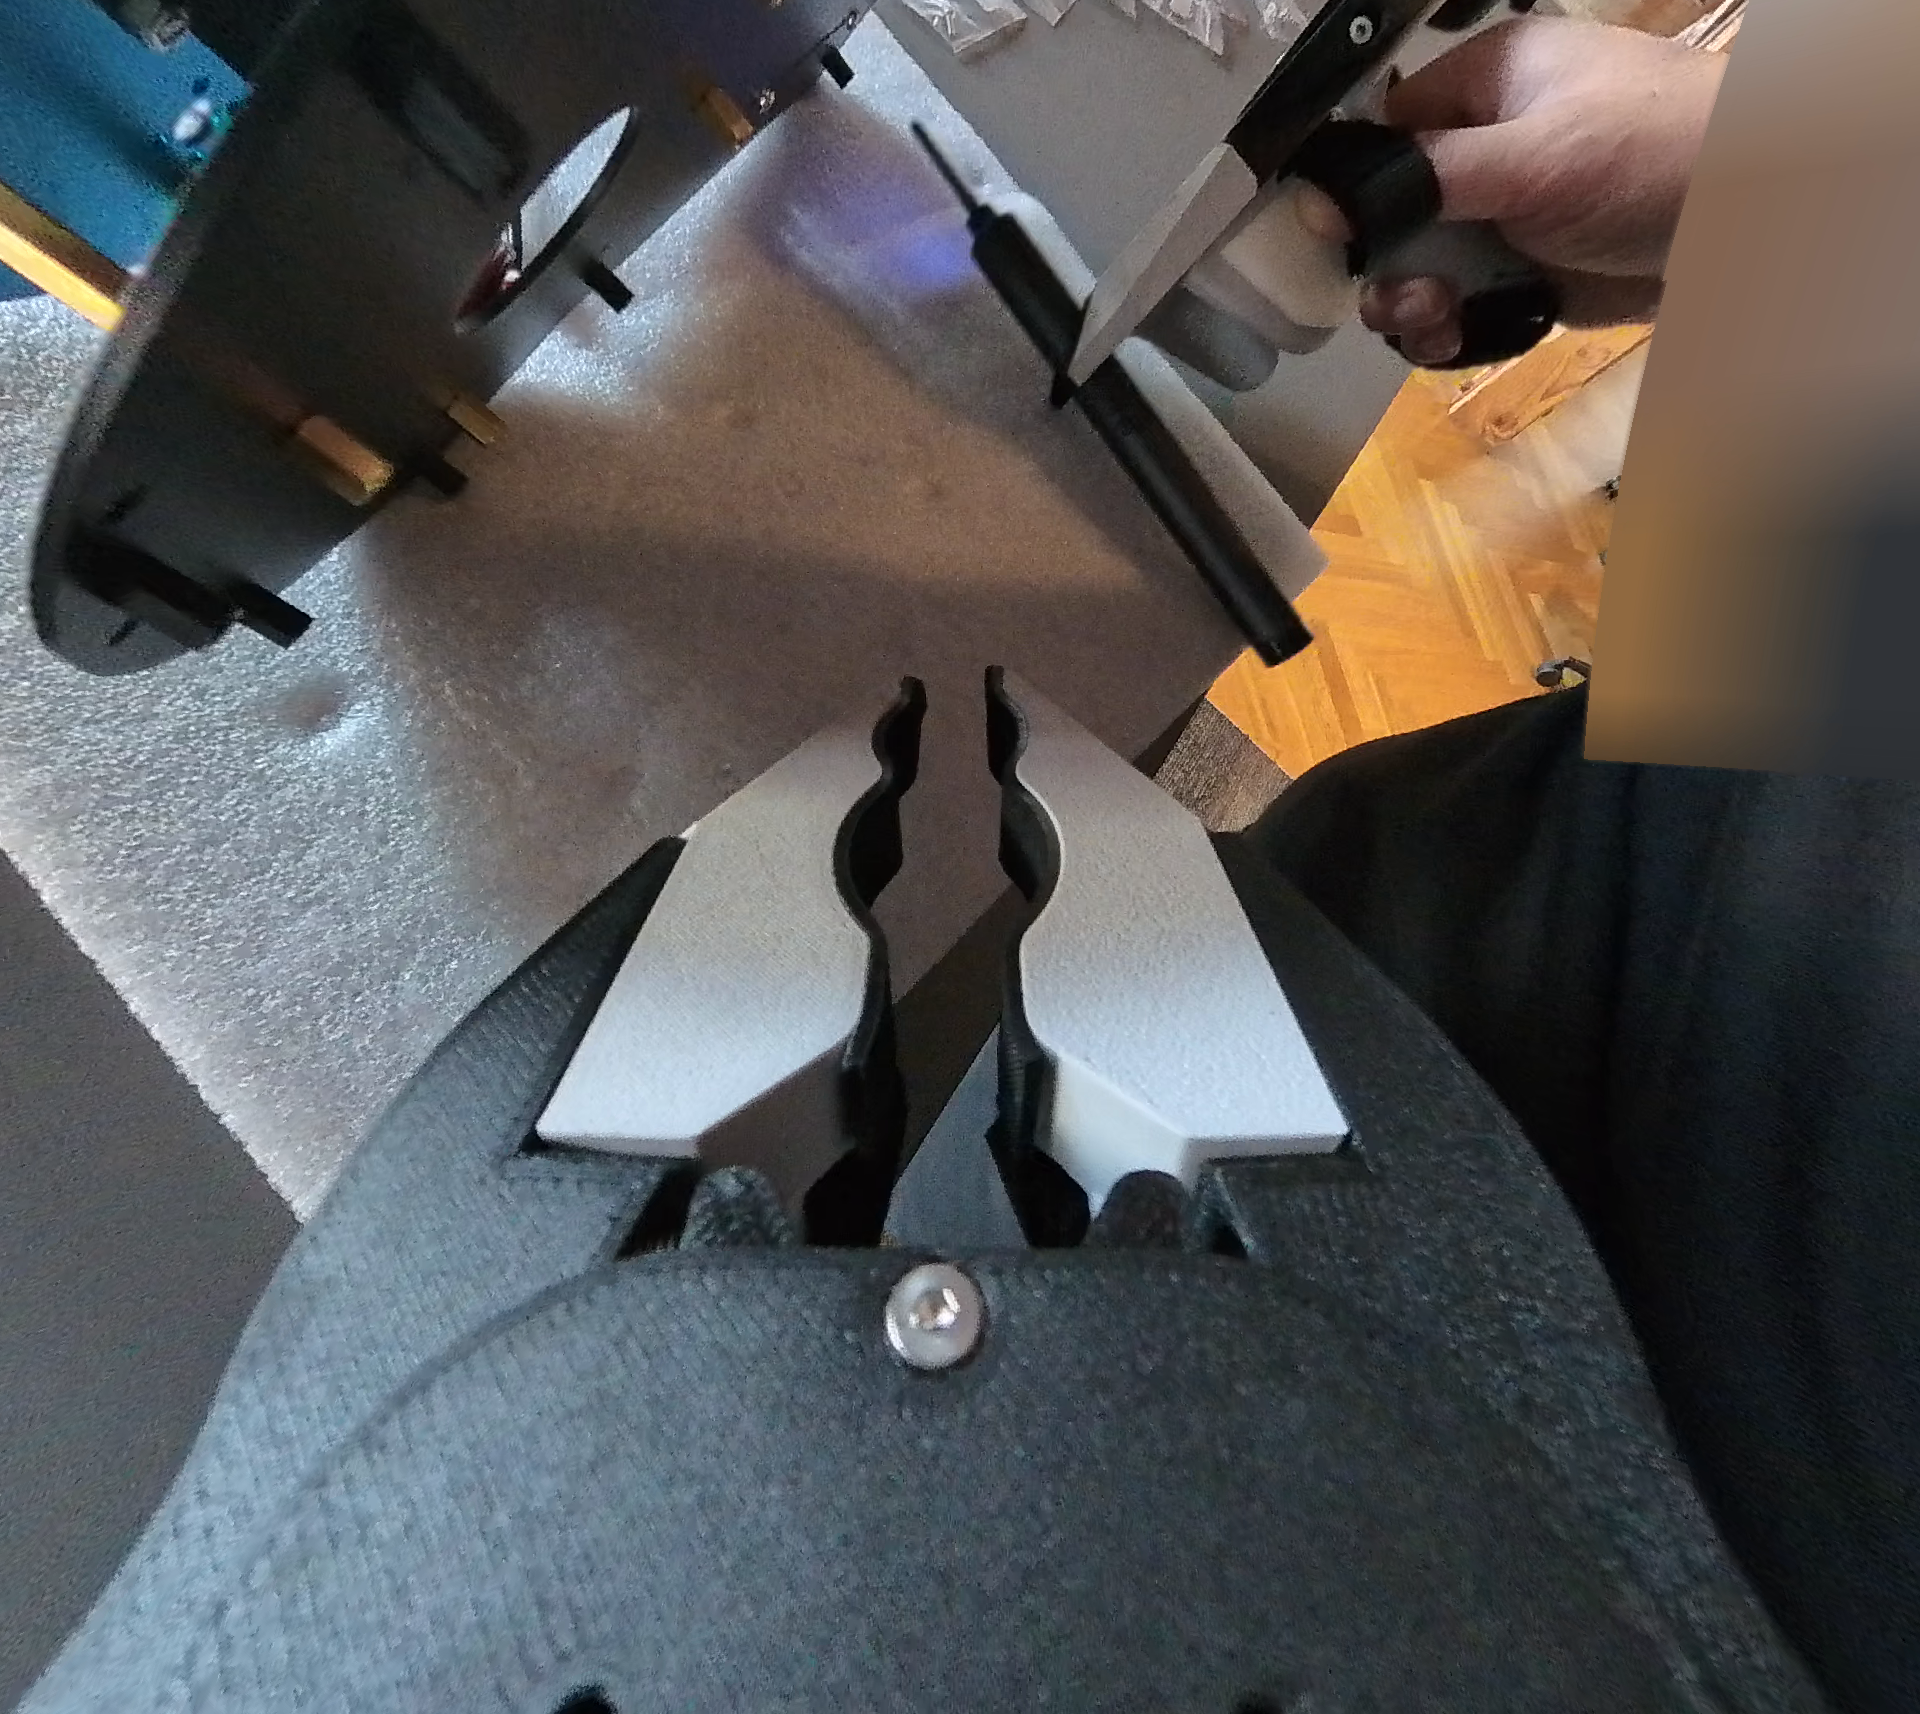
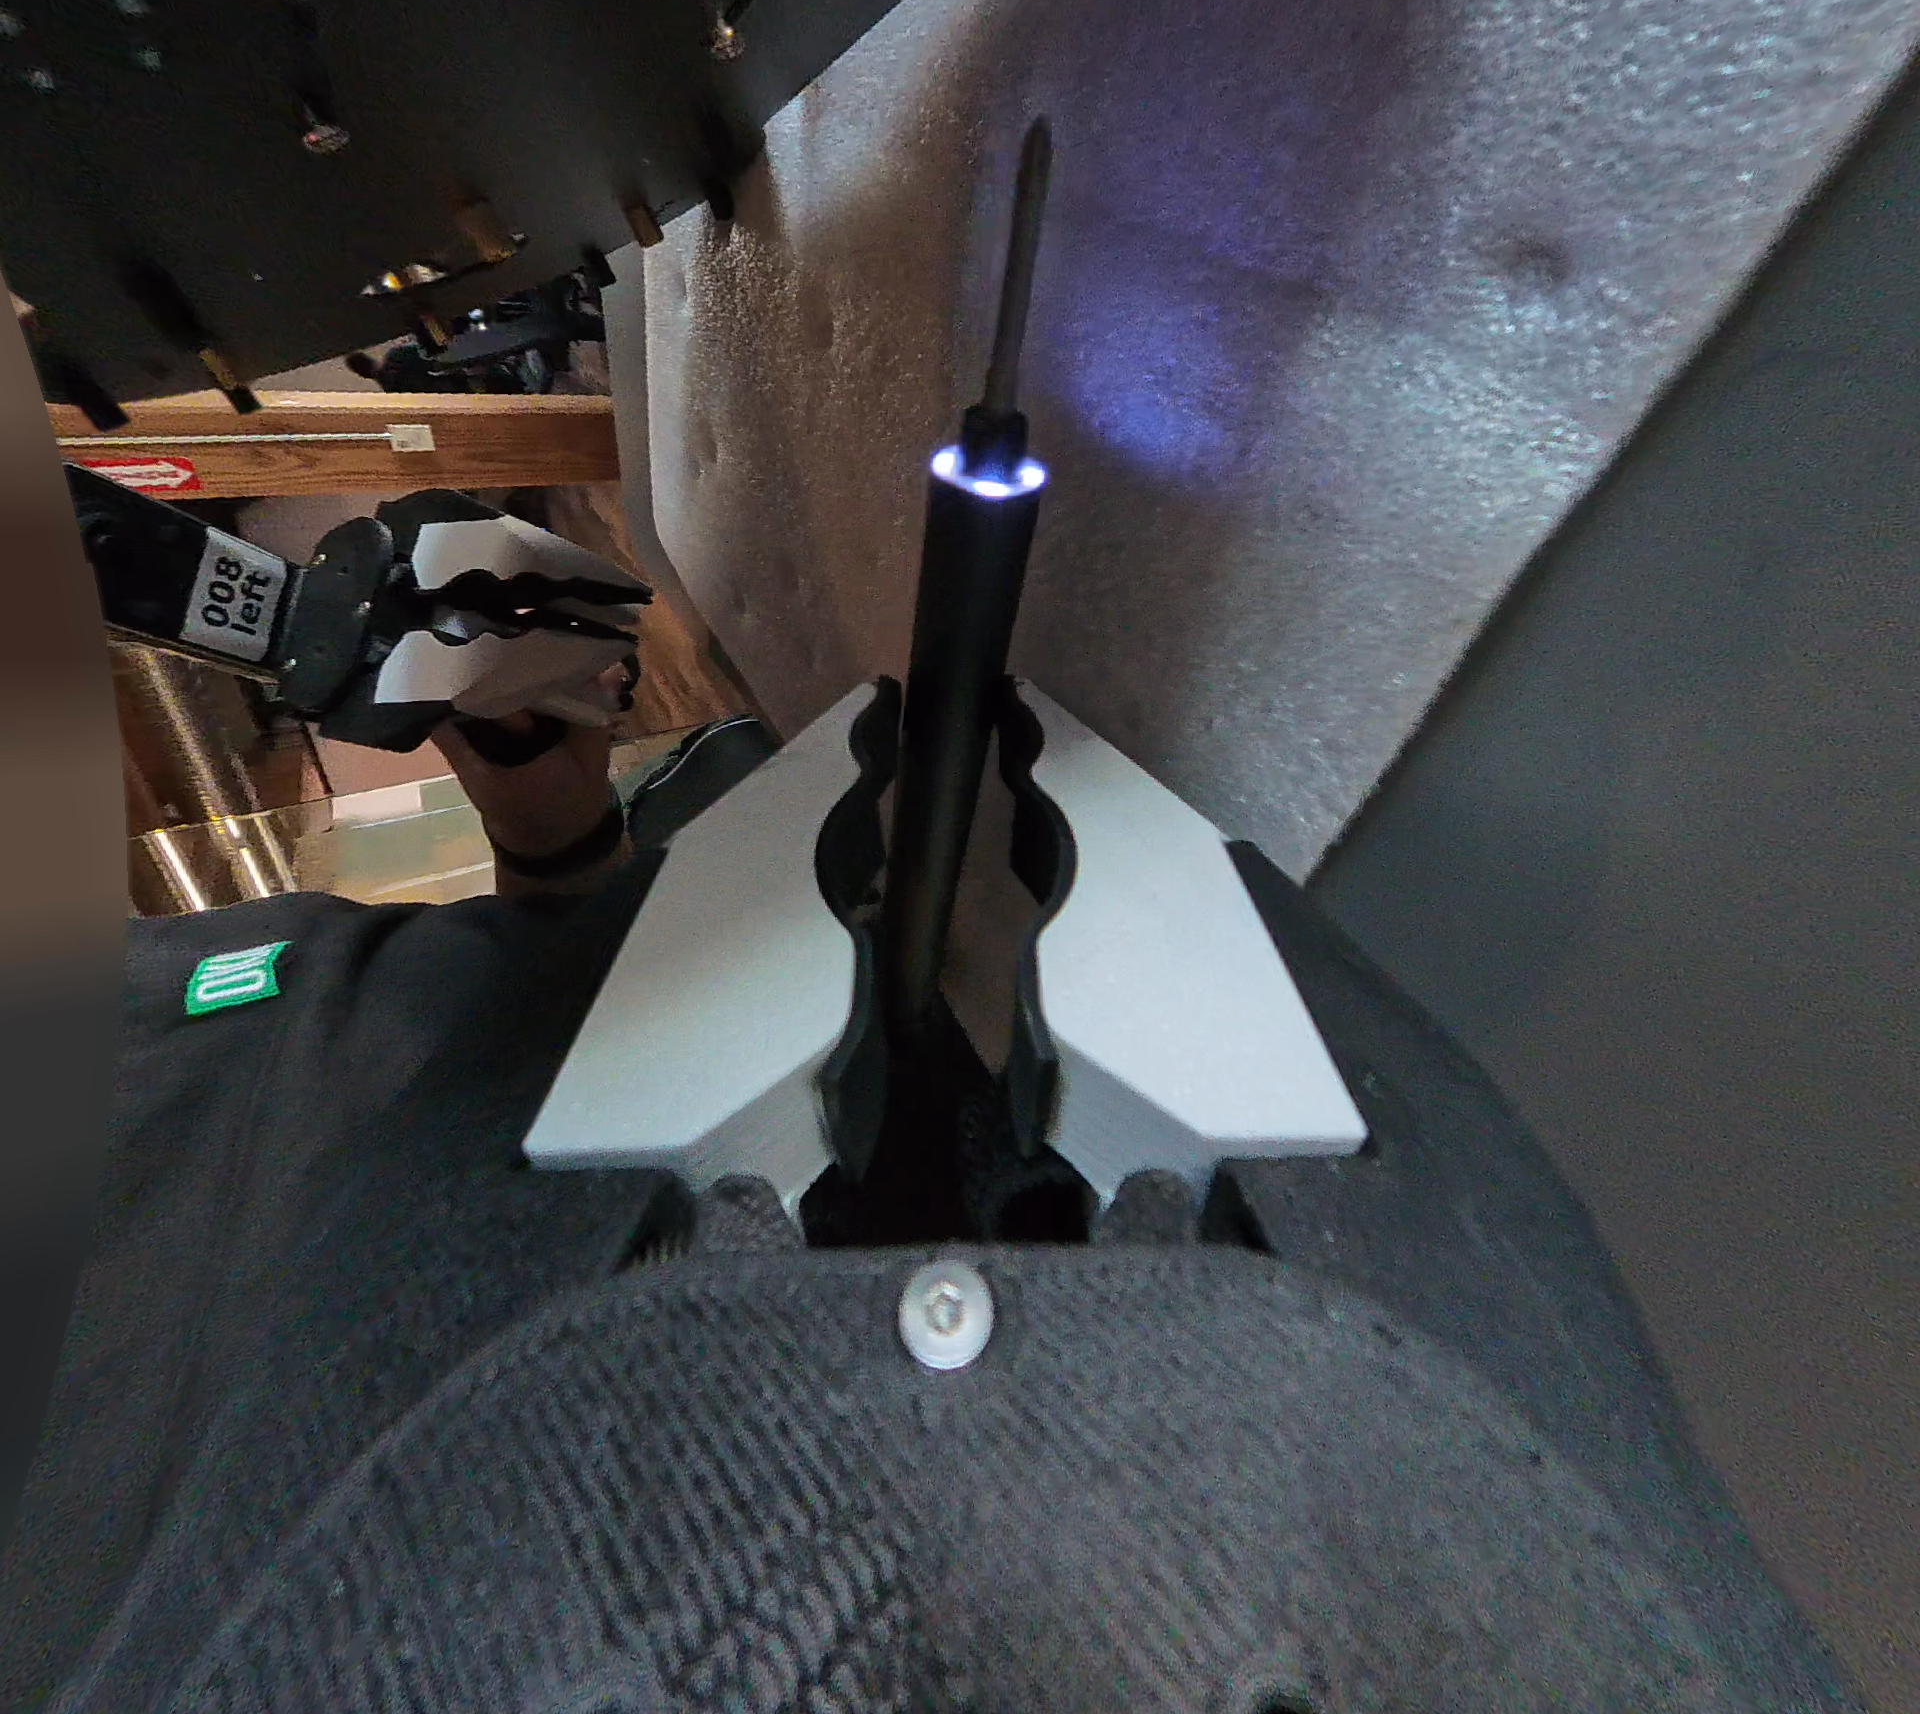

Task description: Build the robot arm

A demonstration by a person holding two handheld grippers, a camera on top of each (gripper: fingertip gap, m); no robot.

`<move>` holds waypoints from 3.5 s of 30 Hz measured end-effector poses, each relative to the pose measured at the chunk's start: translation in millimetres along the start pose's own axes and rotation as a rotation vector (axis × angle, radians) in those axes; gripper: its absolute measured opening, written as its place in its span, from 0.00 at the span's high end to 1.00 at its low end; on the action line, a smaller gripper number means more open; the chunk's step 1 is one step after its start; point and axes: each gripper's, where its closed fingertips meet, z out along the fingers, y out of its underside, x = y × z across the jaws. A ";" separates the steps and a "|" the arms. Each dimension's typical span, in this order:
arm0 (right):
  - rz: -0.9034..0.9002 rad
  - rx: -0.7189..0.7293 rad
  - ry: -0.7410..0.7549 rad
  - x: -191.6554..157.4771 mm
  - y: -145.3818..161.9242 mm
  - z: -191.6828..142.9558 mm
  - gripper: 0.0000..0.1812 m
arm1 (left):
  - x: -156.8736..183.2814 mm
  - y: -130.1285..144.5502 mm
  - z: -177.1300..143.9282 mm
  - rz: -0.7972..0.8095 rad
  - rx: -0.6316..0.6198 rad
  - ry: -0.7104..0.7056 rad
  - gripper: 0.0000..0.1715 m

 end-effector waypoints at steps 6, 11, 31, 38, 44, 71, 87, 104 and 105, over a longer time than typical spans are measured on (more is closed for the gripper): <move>-0.024 0.044 0.008 -4.6 -6.3 -17.5 0.86 | 8.9 -9.3 -9.8 0.004 0.029 -0.003 0.94; -0.232 0.243 -0.070 -29.3 -27.7 -43.0 0.91 | 10.5 -12.4 -19.8 0.037 0.073 -0.035 0.92; -1.155 0.943 -0.304 -120.6 -15.5 -189.9 0.97 | 86.1 -108.4 -60.8 0.506 0.707 -0.296 0.84; -1.060 0.725 -0.659 -120.5 -1.5 -226.9 0.95 | 127.4 -132.6 -4.6 0.389 0.682 -0.241 0.69; -1.154 0.687 -0.505 -92.7 2.6 -223.4 1.00 | 147.5 -126.9 9.7 0.358 0.657 -0.316 1.00; -1.113 0.610 -0.096 -71.8 -29.2 -81.5 0.89 | 17.3 -96.2 -92.2 0.332 0.532 -0.191 0.80; -0.780 0.450 0.141 -52.0 -32.6 -12.7 0.87 | -28.1 -100.9 -93.1 0.332 0.553 -0.115 0.84; -1.378 0.259 0.192 -96.7 -45.4 -77.8 0.77 | -48.8 -110.6 -103.2 0.361 0.562 -0.050 0.84; -1.379 0.217 0.137 -103.6 -43.2 -81.4 0.76 | -45.9 -111.4 -103.2 0.372 0.557 -0.056 0.83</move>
